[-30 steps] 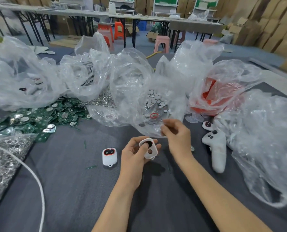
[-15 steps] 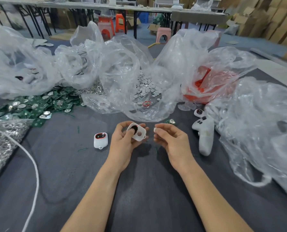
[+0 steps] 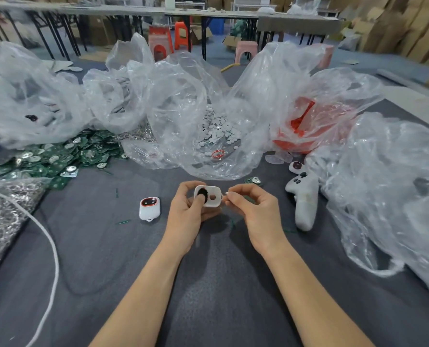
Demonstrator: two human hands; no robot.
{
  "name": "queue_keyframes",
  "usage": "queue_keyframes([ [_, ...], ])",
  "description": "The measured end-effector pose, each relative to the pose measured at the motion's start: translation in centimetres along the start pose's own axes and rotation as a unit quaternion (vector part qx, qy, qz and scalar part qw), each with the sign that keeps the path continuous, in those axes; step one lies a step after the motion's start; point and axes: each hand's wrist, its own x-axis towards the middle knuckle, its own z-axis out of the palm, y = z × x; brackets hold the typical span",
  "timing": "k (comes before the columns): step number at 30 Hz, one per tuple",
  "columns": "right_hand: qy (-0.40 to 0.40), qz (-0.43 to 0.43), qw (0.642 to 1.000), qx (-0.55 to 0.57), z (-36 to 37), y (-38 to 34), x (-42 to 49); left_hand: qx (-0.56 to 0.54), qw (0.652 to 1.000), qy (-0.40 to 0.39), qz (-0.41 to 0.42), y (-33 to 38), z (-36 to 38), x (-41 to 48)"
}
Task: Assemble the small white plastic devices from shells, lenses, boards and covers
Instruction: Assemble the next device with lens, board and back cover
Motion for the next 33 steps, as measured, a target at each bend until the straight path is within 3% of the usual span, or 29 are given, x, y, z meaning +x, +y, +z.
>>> queue_keyframes([
  [8,-0.014,-0.003,0.997,-0.073,0.1,-0.2,-0.2,0.049,0.999,-0.012,0.011,0.2,0.4,-0.4],
  [17,0.047,-0.022,0.989,-0.141,0.4,-0.1,-0.5,0.143,0.988,-0.018,0.060,-0.8,0.2,-0.5],
  [23,0.072,-0.032,0.990,-0.113,0.3,-0.2,-0.2,0.213,0.972,-0.012,0.098,-0.8,0.2,-0.3],
  [33,0.029,0.018,0.996,-0.086,0.7,0.3,-0.5,0.182,0.981,-0.008,0.070,-0.7,-0.2,-0.1],
])
